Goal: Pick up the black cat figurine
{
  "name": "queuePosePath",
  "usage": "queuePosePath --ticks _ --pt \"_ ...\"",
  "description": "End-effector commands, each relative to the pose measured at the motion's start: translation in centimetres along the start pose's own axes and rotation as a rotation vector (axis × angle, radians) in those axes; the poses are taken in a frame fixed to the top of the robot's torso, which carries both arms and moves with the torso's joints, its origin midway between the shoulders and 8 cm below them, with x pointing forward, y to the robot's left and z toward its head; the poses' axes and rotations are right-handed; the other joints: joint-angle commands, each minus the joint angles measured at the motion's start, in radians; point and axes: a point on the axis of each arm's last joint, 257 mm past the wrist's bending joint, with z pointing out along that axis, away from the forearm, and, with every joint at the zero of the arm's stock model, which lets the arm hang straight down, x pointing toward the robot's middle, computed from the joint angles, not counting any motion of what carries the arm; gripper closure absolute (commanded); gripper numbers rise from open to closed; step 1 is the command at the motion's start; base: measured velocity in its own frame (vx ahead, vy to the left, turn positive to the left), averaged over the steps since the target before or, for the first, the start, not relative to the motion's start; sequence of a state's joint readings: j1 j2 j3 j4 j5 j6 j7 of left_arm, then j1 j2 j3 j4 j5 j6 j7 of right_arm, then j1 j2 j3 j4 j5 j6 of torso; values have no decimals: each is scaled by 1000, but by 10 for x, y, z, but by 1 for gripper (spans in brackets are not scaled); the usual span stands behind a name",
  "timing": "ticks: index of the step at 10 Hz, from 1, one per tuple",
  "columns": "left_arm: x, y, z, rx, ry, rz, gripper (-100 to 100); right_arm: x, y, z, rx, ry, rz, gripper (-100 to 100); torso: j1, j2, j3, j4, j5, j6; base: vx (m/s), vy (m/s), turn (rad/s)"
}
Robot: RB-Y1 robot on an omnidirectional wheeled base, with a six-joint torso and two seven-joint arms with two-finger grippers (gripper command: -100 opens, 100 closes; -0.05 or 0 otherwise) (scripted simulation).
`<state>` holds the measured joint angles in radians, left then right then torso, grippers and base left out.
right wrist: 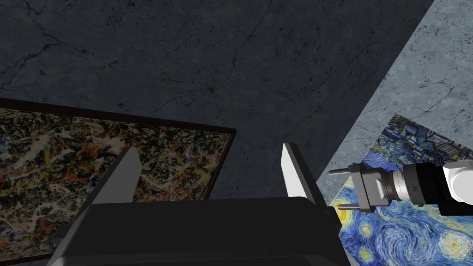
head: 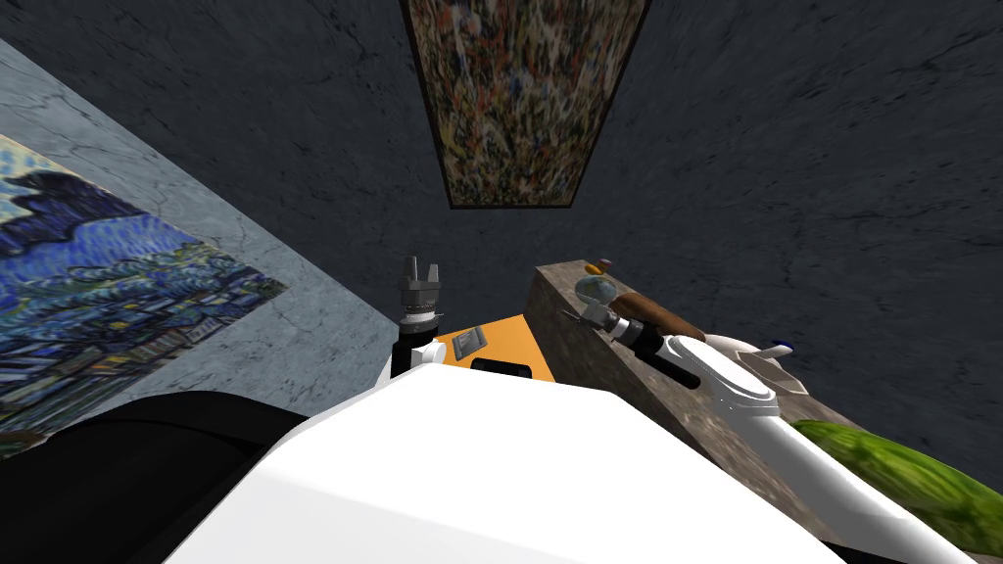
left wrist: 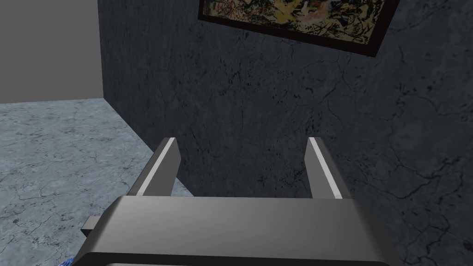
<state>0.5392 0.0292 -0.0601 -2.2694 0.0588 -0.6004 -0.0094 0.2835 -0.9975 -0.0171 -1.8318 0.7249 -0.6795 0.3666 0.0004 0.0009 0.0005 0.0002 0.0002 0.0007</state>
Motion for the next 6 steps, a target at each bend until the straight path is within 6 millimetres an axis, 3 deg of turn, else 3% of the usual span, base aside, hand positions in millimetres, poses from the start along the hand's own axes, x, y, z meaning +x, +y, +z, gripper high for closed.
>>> queuePosePath --ticks 1,2,3,4,5,6 --pt "0 0 0 0 0 0 0 30 -12 -19 5 100 -61 -100 0 0 0 0 0 0 -2 13 6" --pt "0 0 0 0 0 0 0 30 -13 -20 2 104 -66 -100 0 0 0 0 0 0 -4 9 -4" --pt "0 0 0 0 0 0 0 53 -26 -36 10 182 -111 -100 0 0 0 0 0 0 -4 10 9" --pt "0 0 0 0 0 0 0 55 -28 -38 6 192 -118 -100 0 0 0 0 0 0 -4 7 0" --pt "0 0 0 0 0 0 0 77 -42 -58 14 274 -162 -100 0 0 0 0 0 0 -3 6 5" --pt "0 0 0 0 0 0 0 77 -43 -59 10 278 -167 -100 -1 0 0 0 0 0 0 0 0"
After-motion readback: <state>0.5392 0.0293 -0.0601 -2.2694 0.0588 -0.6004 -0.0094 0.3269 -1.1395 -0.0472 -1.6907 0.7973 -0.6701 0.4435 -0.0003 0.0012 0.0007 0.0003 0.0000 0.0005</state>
